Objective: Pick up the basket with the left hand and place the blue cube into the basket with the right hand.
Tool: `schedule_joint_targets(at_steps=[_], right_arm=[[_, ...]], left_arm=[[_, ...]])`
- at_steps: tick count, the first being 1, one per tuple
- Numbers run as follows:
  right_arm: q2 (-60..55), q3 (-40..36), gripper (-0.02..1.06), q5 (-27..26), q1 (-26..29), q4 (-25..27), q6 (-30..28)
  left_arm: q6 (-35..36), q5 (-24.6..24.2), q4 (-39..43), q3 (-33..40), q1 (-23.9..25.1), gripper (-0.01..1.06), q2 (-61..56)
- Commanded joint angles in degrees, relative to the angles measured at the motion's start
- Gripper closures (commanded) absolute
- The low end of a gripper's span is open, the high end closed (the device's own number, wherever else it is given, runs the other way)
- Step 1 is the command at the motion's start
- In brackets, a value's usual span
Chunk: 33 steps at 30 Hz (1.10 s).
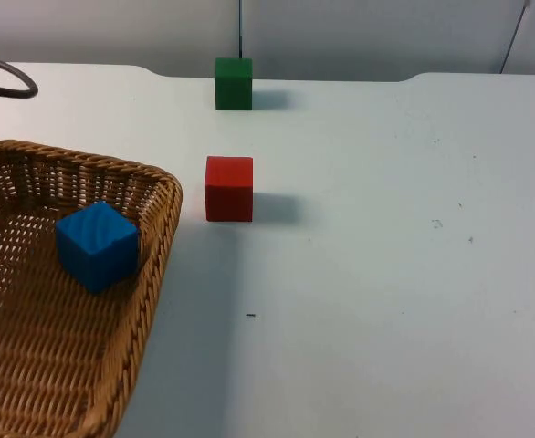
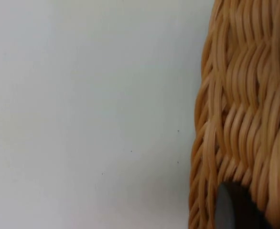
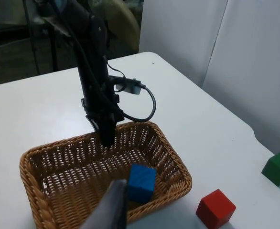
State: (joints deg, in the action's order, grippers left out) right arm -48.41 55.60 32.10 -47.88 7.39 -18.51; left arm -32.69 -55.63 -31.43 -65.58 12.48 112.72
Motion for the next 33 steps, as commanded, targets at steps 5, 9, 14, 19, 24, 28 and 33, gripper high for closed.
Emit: schedule_joint_targets(at_steps=[5, 9, 14, 19, 24, 28, 33], right_arm=[[2.48, -0.34, 0.0, 0.69, -0.05, -0.23, 0.23], [2.48, -0.34, 0.0, 1.03, -0.05, -0.23, 0.23], [2.48, -0.34, 0.0, 1.01, -0.05, -0.35, 0.23], [2.48, -0.34, 0.0, 1.01, -0.05, -1.07, 0.35], [2.48, -0.34, 0.0, 0.85, -0.05, -1.35, 0.51], [2.48, -0.34, 0.0, 0.85, -0.05, -1.35, 0.51], [2.48, -0.34, 0.0, 0.85, -0.05, -1.35, 0.51]], left_arm=[[0.11, 0.42, -0.93, -0.35, -0.23, 1.05, 1.37], [0.23, 0.75, -1.06, -0.35, -0.23, 1.05, 2.22], [0.95, 1.48, -1.18, -0.35, -0.23, 1.05, 2.34], [1.83, 1.72, -1.18, -0.35, -0.23, 1.05, 2.34], [2.34, 1.72, -1.38, -0.35, -0.23, 1.05, 2.34], [3.18, 1.94, -1.38, -0.35, -0.23, 1.05, 2.34], [3.18, 1.84, -1.38, -0.35, -0.23, 1.04, 2.34]])
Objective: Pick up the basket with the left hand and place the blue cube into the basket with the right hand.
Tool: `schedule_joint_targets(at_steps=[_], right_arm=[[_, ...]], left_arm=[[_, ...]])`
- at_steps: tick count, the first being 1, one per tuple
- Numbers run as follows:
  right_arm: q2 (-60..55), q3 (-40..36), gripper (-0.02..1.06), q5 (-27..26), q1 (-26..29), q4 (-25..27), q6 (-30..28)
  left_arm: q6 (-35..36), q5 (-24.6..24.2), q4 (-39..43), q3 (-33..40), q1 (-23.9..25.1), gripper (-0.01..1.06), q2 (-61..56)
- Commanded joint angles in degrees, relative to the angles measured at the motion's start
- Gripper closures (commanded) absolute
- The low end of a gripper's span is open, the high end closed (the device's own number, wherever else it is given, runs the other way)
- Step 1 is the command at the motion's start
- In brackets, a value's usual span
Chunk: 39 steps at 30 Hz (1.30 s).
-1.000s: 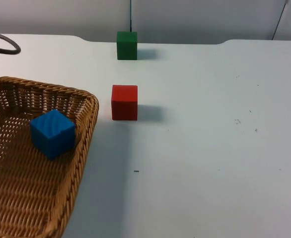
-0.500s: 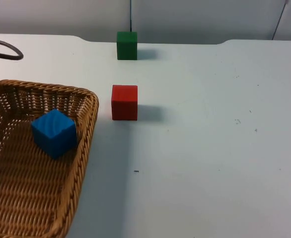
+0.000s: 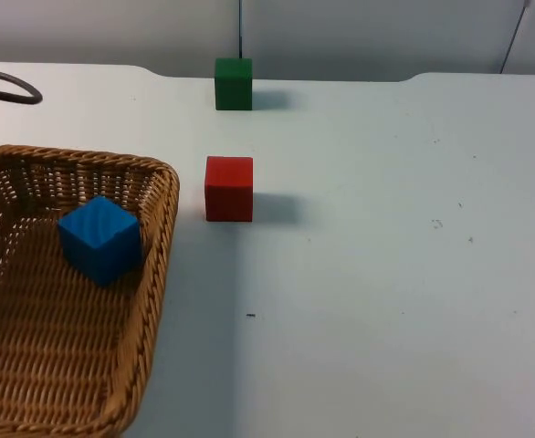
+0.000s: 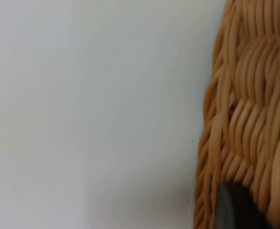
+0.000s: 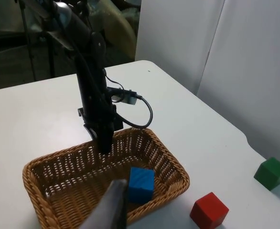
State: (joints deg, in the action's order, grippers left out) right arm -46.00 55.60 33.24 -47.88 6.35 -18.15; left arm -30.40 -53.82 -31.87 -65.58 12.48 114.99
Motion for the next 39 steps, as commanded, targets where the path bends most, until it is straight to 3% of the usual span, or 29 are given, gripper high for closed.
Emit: schedule_joint_targets(at_steps=[1, 4, 8, 9, 14, 17, 25, 39], right_arm=[[0.07, -0.34, 0.0, -0.29, -0.05, -0.31, 0.15], [0.07, -0.34, 0.0, -0.37, -0.05, -0.31, 0.15], [0.07, -0.34, 0.0, -0.5, -0.05, -0.31, 0.15], [0.07, -0.34, 0.0, -0.5, -0.05, -0.31, 0.15], [0.07, -0.34, 0.0, -0.87, -0.05, -0.31, 0.15], [0.07, -0.34, 0.0, -0.87, -0.05, -0.31, 0.15], [0.07, -0.34, 0.0, -0.77, -0.05, -0.31, 0.15], [0.07, -0.34, 0.0, -1.91, -0.05, -0.2, -0.69]], left_arm=[[0.89, 0.03, -0.83, -0.35, -0.23, 1.03, 0.07], [0.89, -0.23, -0.68, -0.35, -0.23, 0.98, 0.07], [1.02, -0.47, -0.58, -0.35, -0.23, 0.73, 0.07], [1.02, -0.47, -0.58, -0.35, -0.23, 0.73, 0.07], [0.9, -1.74, -0.23, -0.35, -0.1, 0.3, 0.07], [0.9, -2.72, 0.26, -0.35, -0.1, 0.26, 0.07], [1.04, -4.46, 2.52, -0.35, -0.1, 0.26, -2.39], [1.04, -4.56, 1.6, -0.35, -0.02, 0.26, -21.62]])
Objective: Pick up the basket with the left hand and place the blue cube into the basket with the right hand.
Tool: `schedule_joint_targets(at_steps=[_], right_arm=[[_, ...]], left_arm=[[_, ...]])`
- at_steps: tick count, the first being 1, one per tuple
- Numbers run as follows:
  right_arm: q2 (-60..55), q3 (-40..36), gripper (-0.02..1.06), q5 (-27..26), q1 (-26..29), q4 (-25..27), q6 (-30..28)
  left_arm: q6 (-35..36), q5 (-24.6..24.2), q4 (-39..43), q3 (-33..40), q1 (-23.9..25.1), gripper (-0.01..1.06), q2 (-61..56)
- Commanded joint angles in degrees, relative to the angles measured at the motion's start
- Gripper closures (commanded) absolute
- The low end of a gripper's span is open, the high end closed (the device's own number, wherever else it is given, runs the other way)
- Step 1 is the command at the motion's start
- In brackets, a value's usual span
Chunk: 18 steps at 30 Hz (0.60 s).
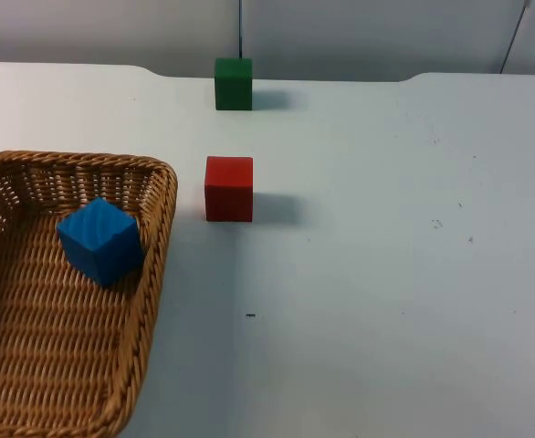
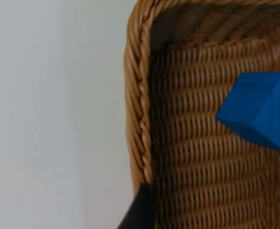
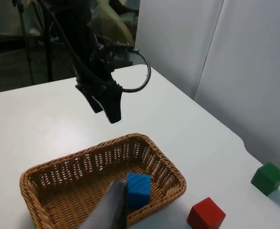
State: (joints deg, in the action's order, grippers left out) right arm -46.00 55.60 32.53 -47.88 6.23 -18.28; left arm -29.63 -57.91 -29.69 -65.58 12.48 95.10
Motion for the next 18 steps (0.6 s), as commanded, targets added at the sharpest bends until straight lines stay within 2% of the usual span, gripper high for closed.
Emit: schedule_joint_targets(at_steps=[1, 10, 13, 14, 18], right_arm=[[0.07, -0.34, 0.0, -1.29, -0.05, -0.08, -0.83], [0.19, -0.34, 0.0, -0.58, -0.05, -0.07, -1.19], [2.17, -1.44, 0.0, -0.98, -0.05, -0.3, -1.44], [2.17, -1.44, 0.0, -0.98, -0.05, -0.3, -1.44], [9.87, -6.43, 0.0, -2.06, -0.05, -0.5, -1.17]], left_arm=[[0.27, -0.35, -1.64, -0.35, -0.02, 0.26, -4.09], [0.08, -0.22, -6.63, -0.35, -1.85, 0.26, -21.46], [-0.32, 0.14, -4.73, -0.35, -8.39, 0.26, -29.74], [-0.32, 0.14, -4.73, -0.35, -8.39, 0.26, -29.74], [0.22, 0.6, 1.48, -0.35, -16.17, 0.26, -38.28]])
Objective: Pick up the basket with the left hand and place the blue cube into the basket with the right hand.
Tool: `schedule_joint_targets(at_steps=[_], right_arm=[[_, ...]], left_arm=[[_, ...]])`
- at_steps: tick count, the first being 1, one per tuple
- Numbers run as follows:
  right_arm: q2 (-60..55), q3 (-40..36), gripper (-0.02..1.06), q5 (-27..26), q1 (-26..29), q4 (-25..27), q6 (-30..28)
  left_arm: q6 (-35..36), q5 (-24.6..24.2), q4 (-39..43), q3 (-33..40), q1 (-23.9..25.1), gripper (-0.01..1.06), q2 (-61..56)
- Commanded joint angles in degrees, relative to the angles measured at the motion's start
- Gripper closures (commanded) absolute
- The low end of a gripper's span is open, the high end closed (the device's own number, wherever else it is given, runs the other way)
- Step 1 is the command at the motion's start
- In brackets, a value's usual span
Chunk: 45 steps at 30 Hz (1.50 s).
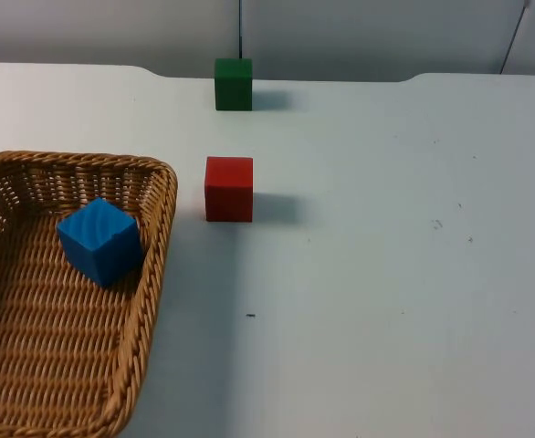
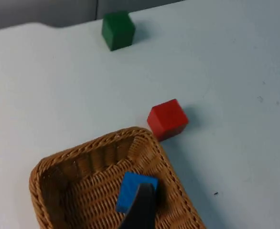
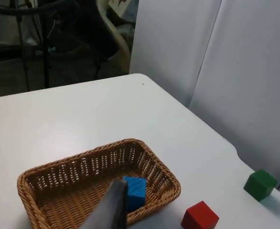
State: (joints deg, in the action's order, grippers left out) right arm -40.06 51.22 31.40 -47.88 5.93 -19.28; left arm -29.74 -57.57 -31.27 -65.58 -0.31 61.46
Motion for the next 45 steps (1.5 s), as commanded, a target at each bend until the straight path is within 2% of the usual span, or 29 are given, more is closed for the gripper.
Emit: schedule_joint_targets(at_steps=[1, 7, 11, 15, 17, 18, 21, 26, 28, 32, 35, 38, 45], right_arm=[[3.92, -2.04, 0.0, -0.93, -0.05, -0.19, -0.17], [12.64, -6.93, 0.0, 1.11, -0.05, -0.06, 1.56], [16.49, -8.94, 0.0, 1.96, -0.05, -0.06, 3.45], [20.18, -10.79, 0.0, 5.53, -0.05, -0.3, 3.45], [20.85, -11.45, 0.0, 6.95, -0.05, -0.41, 3.45], [20.85, -11.45, 0.0, 6.95, -0.05, -0.41, 3.45], [21.65, -13.29, 0.0, 9.45, -0.05, -0.5, 4.87], [22.03, -14.43, 0.0, 12.79, -0.05, -1.86, 7.44], [22.03, -14.43, 0.0, 13.5, -0.05, -2.01, 7.93], [22.03, -14.43, 0.0, 17.66, -0.05, -3.23, 8.83], [22.03, -14.43, 0.0, 18.69, -0.05, -3.24, 8.83], [22.03, -14.43, 0.0, 18.69, -0.05, -3.24, 8.83], [22.03, -14.43, 0.0, 18.67, -0.05, -3.61, 8.83]], left_arm=[[0.33, 0.26, 3.06, -0.35, -3.38, 0.26, -4.65], [0.33, -0.15, 5.07, -0.24, -4.43, 0.26, -15.99], [2.23, 0.71, 5.07, 3.04, -4.43, 0.26, -23.05], [4.24, 1.41, 5.99, 13.54, -4.43, 0.26, -34.03], [7.94, 1.52, 8.49, 18.25, -4.43, 0.26, -38.58], [7.94, 1.52, 8.49, 18.25, -4.43, 0.26, -38.58], [15.09, 1.01, 13.61, 24.78, -4.43, 0.26, -45.82], [18.81, -1.45, 16.49, 29.34, -4.43, 0.26, -54.09], [19.08, -1.97, 17.2, 29.67, -4.43, 0.26, -55.57], [25.03, -5.64, 24.26, 30.42, -4.43, 0.26, -60.99], [25.84, -7.67, 26.34, 30.42, -4.43, 0.26, -61.46], [25.84, -9.63, 27.26, 30.42, -4.43, 0.26, -61.46], [25.84, -10.32, 27.49, 30.71, -4.43, 0.26, -61.46]])
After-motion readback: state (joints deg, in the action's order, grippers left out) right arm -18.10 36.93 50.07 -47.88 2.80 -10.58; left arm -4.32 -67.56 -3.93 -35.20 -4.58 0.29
